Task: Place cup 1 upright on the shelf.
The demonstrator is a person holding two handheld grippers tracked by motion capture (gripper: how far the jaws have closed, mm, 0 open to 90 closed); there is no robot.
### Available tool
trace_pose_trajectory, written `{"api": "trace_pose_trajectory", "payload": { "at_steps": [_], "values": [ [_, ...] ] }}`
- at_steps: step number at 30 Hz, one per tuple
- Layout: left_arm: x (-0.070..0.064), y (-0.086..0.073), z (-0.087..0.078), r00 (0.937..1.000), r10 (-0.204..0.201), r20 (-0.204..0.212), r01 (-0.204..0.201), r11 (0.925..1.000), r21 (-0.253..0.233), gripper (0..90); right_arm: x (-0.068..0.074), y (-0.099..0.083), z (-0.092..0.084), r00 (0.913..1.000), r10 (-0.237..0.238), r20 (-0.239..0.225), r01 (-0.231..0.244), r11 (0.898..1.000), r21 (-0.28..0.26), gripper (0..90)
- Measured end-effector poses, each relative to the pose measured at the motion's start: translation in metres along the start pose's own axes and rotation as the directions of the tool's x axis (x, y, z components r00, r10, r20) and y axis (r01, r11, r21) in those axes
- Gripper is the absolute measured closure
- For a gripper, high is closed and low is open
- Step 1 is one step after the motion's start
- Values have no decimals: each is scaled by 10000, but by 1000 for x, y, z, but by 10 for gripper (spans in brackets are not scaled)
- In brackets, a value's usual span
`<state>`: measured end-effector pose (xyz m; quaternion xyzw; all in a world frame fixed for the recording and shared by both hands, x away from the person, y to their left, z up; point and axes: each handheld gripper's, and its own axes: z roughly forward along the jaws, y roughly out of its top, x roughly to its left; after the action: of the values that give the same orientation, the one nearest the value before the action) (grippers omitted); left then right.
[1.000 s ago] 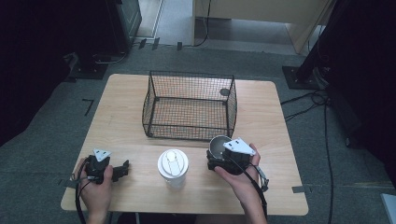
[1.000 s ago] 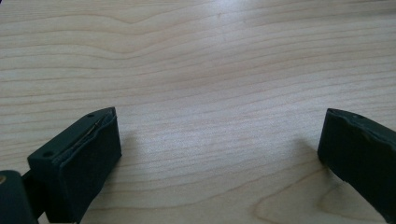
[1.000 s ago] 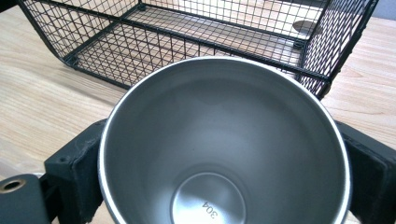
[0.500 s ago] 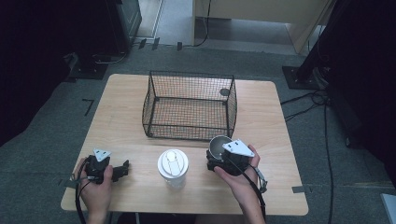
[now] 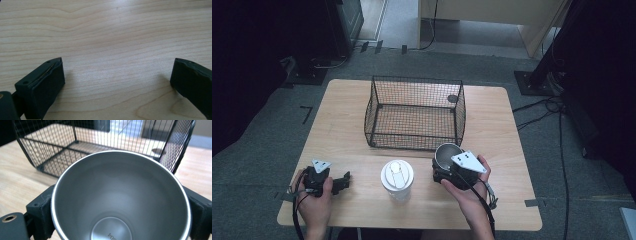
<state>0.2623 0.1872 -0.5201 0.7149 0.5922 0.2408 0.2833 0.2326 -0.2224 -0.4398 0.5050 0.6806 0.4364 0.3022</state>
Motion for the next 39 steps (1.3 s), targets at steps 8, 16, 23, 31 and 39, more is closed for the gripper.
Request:
{"api": "trace_pose_trajectory", "payload": {
  "at_steps": [8,16,23,31,39],
  "values": [
    [0,0,0,10000,1,1,-1,10000,1,1,2,10,-9,9999,-67,134,80,9951,-989,75],
    [0,0,0,10000,1,0,-1,10000,0,1,3,19,-15,9999,37,152,-6,9797,-2004,75],
    [0,0,0,10000,0,1,0,10000,4,1,6,29,-20,9997,-45,252,116,9577,-2875,75],
    [0,0,0,10000,-6,-4,6,10000,-10,1,9,49,-22,9993,-279,234,346,9273,-3728,75],
    [0,0,0,10000,-5,0,5,10000,1,1,16,66,-17,9984,-498,274,569,8905,-4514,76]
  ]
}}
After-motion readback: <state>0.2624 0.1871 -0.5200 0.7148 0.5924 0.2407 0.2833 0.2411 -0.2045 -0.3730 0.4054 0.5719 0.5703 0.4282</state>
